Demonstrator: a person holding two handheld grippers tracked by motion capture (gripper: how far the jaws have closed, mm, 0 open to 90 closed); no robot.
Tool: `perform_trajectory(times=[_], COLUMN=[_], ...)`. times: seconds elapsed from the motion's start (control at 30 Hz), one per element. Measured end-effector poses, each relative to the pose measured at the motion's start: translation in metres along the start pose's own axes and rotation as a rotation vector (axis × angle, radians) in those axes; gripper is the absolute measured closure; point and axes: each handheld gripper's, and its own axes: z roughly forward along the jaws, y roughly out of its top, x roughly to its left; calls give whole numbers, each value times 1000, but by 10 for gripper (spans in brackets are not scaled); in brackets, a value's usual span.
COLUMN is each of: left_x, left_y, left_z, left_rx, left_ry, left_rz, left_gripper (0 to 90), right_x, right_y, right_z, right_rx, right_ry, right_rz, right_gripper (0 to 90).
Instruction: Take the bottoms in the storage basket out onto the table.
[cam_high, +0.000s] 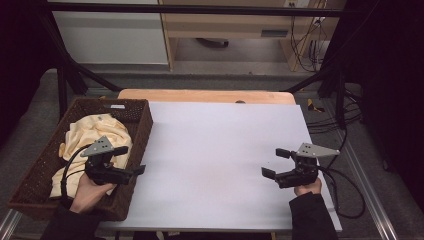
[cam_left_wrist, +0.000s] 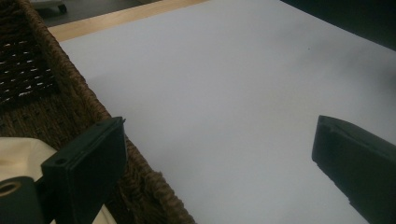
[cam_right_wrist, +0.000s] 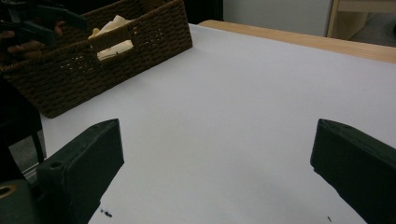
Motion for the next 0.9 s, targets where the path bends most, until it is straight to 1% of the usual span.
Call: perform_trajectory(times=[0.3,0.5,0.73,0.9], left_x=[1,1,1,2], left_y=[1,4,6,7], left_z=[-2,-6,-7,-9], left_rx=[-11,-16,-6,-1], left_ry=[3,9,17,22], left_rz=[-5,1,6,5], left_gripper=[32,32,32,32], right_x=[0,1,1,1], right_y=[0,0,1,0], right_z=[-1,0,0,1], right_rx=[-2,-2,-6,3], right_ry=[4,6,6,7], right_rz=[-1,0,-1,-6], right_gripper=[31,32,32,32])
